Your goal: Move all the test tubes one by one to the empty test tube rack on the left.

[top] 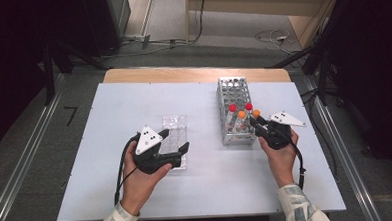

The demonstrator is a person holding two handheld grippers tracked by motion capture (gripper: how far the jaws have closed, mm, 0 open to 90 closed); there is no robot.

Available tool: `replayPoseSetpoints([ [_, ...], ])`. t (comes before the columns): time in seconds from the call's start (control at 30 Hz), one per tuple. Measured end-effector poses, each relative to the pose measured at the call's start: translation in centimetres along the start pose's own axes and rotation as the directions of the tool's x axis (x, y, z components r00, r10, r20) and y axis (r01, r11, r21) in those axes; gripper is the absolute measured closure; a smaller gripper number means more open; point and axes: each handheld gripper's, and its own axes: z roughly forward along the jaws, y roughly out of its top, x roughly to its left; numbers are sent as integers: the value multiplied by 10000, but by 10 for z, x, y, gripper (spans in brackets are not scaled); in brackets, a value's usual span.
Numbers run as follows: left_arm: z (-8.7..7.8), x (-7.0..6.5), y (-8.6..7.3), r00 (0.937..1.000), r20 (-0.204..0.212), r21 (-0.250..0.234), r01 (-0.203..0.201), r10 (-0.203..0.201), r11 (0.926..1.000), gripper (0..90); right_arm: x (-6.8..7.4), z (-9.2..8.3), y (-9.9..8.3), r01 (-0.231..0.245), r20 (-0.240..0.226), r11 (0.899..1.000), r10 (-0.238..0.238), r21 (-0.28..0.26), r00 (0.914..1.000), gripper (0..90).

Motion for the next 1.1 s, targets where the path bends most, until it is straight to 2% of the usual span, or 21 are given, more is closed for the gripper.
replayPoseSetpoints([
  [0.23, 0, 0, 0, 10000, 1, 6, 24, -24, 10000, 235, -1, -5, 4, -94, -46, 9993, 92, -359, 9999, 714],
  [0.63, 0, 0, 0, 10000, -9, 1, 35, -35, 10000, 235, -2, -33, 23, -192, -82, 9906, 182, -1357, 9998, 715],
  [0.87, 0, 1, 0, 9999, -3, -72, 108, -108, 9999, 235, -2, -46, 27, -247, -212, 9875, 216, -1555, 9995, 715],
  [1.1, -2, 1, 1, 9999, -1, -106, 127, -127, 9999, 235, 9, -56, 28, 10, -552, 9886, -94, -1505, 9984, 715],
])
